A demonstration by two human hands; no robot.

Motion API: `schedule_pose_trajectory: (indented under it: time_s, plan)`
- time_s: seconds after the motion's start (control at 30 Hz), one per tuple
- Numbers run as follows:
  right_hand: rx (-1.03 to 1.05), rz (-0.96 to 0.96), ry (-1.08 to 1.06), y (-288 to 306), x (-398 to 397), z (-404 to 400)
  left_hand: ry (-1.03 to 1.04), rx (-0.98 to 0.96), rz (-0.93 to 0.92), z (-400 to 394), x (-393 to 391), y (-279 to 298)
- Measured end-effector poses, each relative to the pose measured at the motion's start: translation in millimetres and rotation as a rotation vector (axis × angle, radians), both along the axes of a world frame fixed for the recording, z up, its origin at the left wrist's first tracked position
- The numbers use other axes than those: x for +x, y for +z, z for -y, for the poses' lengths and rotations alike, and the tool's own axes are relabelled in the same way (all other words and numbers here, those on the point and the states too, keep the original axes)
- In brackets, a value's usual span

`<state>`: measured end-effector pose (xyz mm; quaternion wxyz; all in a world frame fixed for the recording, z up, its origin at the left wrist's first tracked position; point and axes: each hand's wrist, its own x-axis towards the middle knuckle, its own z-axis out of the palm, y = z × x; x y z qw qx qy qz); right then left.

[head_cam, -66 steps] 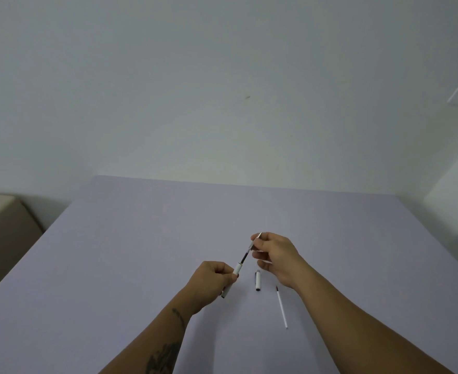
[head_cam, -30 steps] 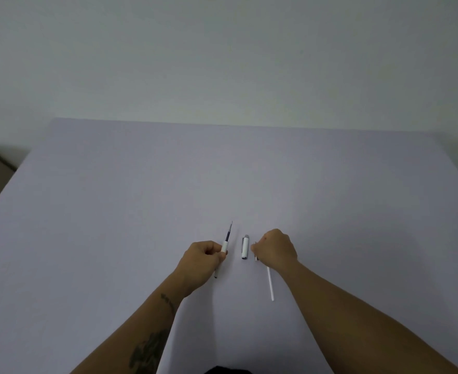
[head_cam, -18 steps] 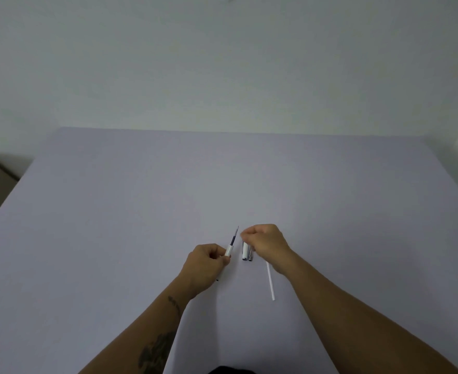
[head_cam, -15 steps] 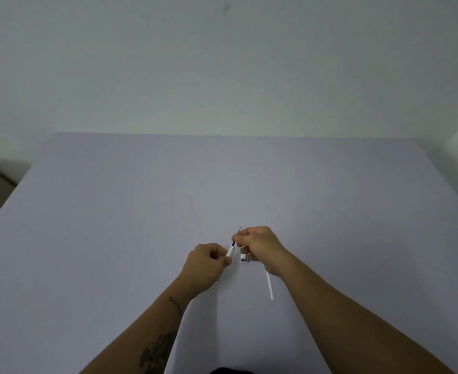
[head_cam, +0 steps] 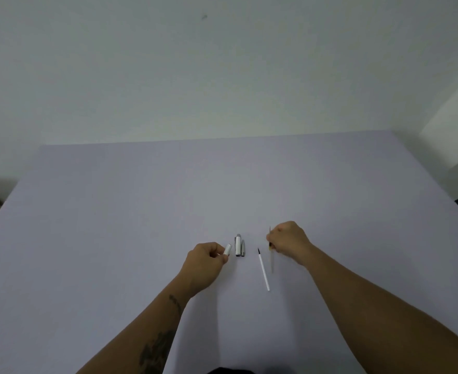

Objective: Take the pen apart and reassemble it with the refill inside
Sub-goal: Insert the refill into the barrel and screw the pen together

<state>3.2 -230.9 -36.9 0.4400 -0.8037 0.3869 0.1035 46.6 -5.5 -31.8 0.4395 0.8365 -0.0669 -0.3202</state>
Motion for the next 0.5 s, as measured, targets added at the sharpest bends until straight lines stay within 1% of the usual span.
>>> schedule_pose_trajectory:
  time_s: [0.1,0.2,0.5]
  plan:
    - [-0.105,-0.12,0.088,-14.2,-10.6,-0.3,-0.013,0.012,-0.024,0.7,-2.1,-2.2]
    - [-0.168,-0.17,0.127,-19.6,-15.5,-3.4,-0.03,0.038,-0.027,2.4,-4.5,-5.7]
    - [-0.348,-0.212,0.216,-26.6,-21.1,-7.6,-0.047,0.066,-0.017,6.9,-11.9,-13.3]
